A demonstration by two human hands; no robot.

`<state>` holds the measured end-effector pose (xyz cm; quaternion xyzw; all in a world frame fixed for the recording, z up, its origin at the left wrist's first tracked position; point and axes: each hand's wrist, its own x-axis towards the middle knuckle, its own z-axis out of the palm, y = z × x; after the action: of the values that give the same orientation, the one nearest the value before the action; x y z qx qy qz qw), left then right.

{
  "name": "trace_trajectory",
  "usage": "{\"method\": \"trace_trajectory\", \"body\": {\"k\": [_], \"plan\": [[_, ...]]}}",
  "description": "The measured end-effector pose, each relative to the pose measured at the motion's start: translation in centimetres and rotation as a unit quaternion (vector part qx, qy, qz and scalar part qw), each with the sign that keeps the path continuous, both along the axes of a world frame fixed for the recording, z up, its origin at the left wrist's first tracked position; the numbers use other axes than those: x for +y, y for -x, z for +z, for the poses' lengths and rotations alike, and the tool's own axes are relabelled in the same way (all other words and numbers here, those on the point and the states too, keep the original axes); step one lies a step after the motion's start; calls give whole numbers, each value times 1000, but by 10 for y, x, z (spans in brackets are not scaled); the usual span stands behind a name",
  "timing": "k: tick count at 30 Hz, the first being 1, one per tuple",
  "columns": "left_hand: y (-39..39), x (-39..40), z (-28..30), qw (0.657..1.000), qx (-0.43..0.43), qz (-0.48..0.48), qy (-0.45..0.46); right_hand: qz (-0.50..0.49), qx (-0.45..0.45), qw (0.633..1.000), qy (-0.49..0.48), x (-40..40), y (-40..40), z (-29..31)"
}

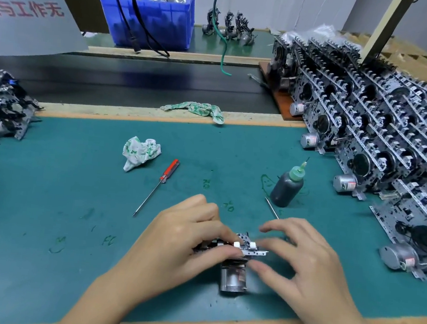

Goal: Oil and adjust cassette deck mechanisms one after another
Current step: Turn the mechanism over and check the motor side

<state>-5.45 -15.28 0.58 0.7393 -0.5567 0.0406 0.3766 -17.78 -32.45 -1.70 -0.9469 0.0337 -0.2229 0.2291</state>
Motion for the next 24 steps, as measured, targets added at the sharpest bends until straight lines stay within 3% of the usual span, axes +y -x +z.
{"method": "trace_trajectory", "body": {"k": [3, 10, 14, 17, 20, 24], "plan": [[0, -1, 0, 1000, -3, 0, -1, -18, -28, 998, 60, 7, 5, -7], [0, -1, 3, 1000, 9, -3, -4, -22, -3, 999, 27, 8, 6, -5], [1, 0, 4, 1000, 16, 1, -12, -1, 45, 994, -102, 6, 3, 3], [2, 2, 8, 999, 32, 5, -20, 45, 25, 984, -168, 7, -4, 14], [2, 9, 11, 999, 38, 28, -10, 79, -3, 994, -77, 12, -15, 26], [-2, 29, 13, 998, 10, 58, -20, 147, 33, 986, 69, 12, -31, 44]]}}
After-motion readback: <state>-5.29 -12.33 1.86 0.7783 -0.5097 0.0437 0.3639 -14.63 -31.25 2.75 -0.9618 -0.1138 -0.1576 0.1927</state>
